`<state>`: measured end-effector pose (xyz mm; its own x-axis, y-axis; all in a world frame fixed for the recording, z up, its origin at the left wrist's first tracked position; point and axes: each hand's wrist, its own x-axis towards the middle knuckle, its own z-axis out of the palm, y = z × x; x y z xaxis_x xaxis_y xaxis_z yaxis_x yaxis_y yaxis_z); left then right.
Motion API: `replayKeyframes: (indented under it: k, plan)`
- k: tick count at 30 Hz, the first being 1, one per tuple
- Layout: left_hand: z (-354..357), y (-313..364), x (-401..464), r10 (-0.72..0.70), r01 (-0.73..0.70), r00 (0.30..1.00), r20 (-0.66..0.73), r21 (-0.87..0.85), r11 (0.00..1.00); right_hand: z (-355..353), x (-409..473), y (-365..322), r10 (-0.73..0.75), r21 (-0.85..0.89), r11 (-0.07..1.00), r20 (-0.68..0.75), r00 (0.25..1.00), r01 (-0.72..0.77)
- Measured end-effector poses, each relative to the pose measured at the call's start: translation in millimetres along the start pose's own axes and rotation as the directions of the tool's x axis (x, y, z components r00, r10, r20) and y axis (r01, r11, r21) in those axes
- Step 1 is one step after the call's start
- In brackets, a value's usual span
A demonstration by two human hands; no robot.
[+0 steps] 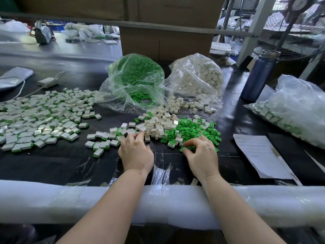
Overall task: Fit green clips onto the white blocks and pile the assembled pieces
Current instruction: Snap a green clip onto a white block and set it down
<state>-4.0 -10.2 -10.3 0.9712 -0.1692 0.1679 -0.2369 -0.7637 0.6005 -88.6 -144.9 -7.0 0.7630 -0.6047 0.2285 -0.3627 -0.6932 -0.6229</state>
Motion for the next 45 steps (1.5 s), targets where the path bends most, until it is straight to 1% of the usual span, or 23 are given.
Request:
replayKeyframes:
  k: [2,4,8,12,17,24,27,30,33,36,38,41,43,45]
  plan:
    - [1,0,1,0.009,-0.010,1.000,0.006,0.014,1.000,1,0,0,-0.013,-0.105,0.994,0.026,1.000,0.015]
    - [0,0,1,0.011,-0.011,1.000,-0.006,0.001,1.000,1,-1,-1,-0.013,-0.168,0.986,0.035,0.999,0.019]
    - [0,1,-1,0.006,-0.009,0.999,-0.036,-0.091,0.996,3,-1,-2,-0.035,-0.186,0.982,0.025,0.999,0.039]
    - [-1,2,-1,-0.022,0.013,0.997,-0.076,-0.110,0.994,4,-1,-2,-0.043,-0.175,0.984,0.006,0.999,0.043]
    - [1,2,-1,-0.036,0.036,0.999,-0.029,0.001,0.999,5,-1,-1,-0.051,-0.221,0.974,-0.004,0.999,0.049]
    - [3,-1,1,-0.015,0.015,1.000,-0.004,0.005,1.000,6,-1,0,-0.043,-0.172,0.984,-0.003,0.999,0.042]
    - [4,-1,1,-0.017,0.017,1.000,0.003,0.026,1.000,7,-1,-1,-0.057,-0.208,0.977,-0.011,0.998,0.054]
    - [4,-1,1,-0.001,-0.002,1.000,0.029,0.083,0.997,7,-1,-2,-0.074,-0.260,0.963,0.001,0.997,0.071]
    - [4,-1,1,0.008,-0.012,0.999,0.044,0.098,0.995,7,-1,-2,-0.079,-0.241,0.967,0.005,0.997,0.077]
    - [2,0,0,0.012,-0.013,1.000,0.022,0.056,0.998,6,-2,-3,-0.085,-0.182,0.980,-0.003,0.996,0.083]
    - [0,2,-2,0.049,-0.049,0.999,-0.006,-0.005,0.999,5,-2,-4,-0.105,-0.127,0.986,-0.007,0.994,0.103]
    - [-1,3,-5,0.160,-0.155,0.987,0.023,-0.147,0.977,4,-3,-6,-0.129,-0.026,0.991,0.001,0.992,0.129]
    - [0,5,-7,0.235,-0.211,0.970,0.060,-0.268,0.940,3,-4,-6,-0.126,0.039,0.991,-0.003,0.992,0.126]
    - [0,8,-9,0.298,-0.256,0.952,0.065,-0.357,0.898,2,-5,-7,-0.130,0.116,0.985,-0.017,0.991,0.131]
